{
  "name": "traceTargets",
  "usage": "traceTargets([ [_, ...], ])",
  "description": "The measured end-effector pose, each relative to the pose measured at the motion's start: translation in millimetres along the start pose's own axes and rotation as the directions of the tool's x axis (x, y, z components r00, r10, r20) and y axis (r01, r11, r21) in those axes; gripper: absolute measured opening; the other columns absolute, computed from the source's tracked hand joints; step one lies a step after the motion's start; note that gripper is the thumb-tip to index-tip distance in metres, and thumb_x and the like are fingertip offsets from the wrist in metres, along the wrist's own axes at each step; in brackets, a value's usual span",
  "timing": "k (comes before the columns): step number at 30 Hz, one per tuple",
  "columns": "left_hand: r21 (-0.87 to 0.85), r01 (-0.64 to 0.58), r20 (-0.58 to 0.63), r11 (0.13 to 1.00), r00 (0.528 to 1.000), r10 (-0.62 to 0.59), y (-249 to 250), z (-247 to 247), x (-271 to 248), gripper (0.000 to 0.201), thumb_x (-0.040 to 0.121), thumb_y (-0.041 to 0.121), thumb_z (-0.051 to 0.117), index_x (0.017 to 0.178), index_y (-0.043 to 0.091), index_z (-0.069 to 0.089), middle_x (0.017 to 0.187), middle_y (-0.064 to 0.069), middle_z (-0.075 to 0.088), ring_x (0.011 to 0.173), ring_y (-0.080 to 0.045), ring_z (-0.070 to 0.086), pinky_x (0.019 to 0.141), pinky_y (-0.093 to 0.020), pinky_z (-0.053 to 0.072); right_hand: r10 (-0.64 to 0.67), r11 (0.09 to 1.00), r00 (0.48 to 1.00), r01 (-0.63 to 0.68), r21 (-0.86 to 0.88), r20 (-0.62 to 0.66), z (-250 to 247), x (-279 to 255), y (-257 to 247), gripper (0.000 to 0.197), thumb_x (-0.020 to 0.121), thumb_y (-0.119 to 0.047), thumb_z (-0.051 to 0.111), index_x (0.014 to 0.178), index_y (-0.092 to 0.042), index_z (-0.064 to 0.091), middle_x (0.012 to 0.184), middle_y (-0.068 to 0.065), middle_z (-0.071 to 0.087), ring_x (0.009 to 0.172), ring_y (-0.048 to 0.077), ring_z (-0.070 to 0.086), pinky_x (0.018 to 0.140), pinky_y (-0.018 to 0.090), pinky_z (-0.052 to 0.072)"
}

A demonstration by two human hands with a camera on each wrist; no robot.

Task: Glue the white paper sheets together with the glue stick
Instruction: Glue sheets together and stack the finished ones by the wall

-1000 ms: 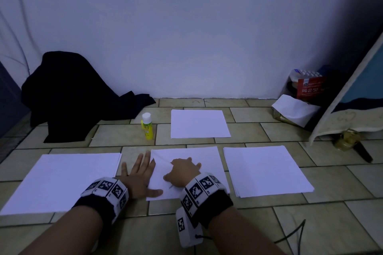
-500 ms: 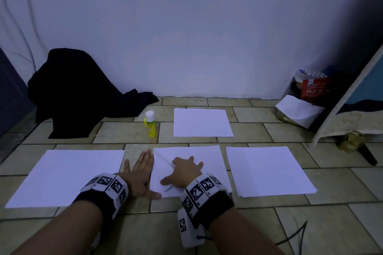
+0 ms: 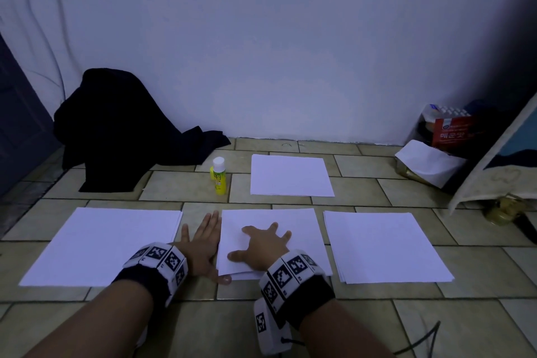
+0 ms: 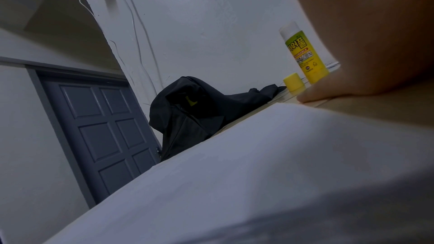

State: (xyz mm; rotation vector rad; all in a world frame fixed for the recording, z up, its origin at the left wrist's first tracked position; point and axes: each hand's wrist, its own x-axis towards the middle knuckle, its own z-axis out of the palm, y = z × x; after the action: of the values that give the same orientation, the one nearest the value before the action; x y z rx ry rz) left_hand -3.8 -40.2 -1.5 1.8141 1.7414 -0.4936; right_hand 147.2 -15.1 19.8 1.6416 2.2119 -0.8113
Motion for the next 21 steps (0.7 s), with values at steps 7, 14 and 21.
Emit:
traceTargets([
  [7, -0.022, -0.006, 0.006, 1.0, 1.0, 0.006, 1, -2, -3, 0.136, 0.074, 0.06, 0.071, 0.142, 0.006, -0.035, 0.149, -0.008, -0.042, 0.139, -0.022, -0.036, 0.113, -0.056, -0.015, 0.005, 1.0, 1.0, -0.005, -0.003, 0.003, 2, 6, 1, 0.072, 0.09, -0.054, 0.052, 0.15, -0.029, 0.023, 0.157, 0.014, 0.018, 0.146, 0.033, -0.007, 0.113, 0.059, -0.008],
  [14, -0.061, -0.01, -0.05, 0.998, 0.999, 0.007, -2, 0, -2, 0.14, 0.071, 0.059, 0.074, 0.141, 0.008, -0.036, 0.149, -0.007, -0.042, 0.14, -0.02, -0.034, 0.115, -0.052, -0.014, 0.003, 1.0, 1.0, -0.003, 0.004, 0.009, 0, 6, 2, 0.069, 0.09, -0.05, 0.054, 0.15, -0.029, 0.025, 0.157, 0.011, 0.02, 0.146, 0.032, -0.005, 0.114, 0.059, -0.007],
  [21, -0.146, -0.058, -0.113, 0.988, 0.993, 0.042, -7, 1, -2, 0.131, 0.07, 0.05, 0.08, 0.15, 0.023, -0.02, 0.153, -0.003, -0.037, 0.143, -0.018, -0.029, 0.115, -0.05, -0.015, 0.091, 0.996, 0.996, -0.091, 0.011, -0.002, 12, 24, -2, 0.067, 0.083, -0.043, 0.061, 0.142, -0.041, 0.029, 0.154, 0.008, 0.025, 0.143, 0.038, 0.002, 0.109, 0.067, 0.008],
])
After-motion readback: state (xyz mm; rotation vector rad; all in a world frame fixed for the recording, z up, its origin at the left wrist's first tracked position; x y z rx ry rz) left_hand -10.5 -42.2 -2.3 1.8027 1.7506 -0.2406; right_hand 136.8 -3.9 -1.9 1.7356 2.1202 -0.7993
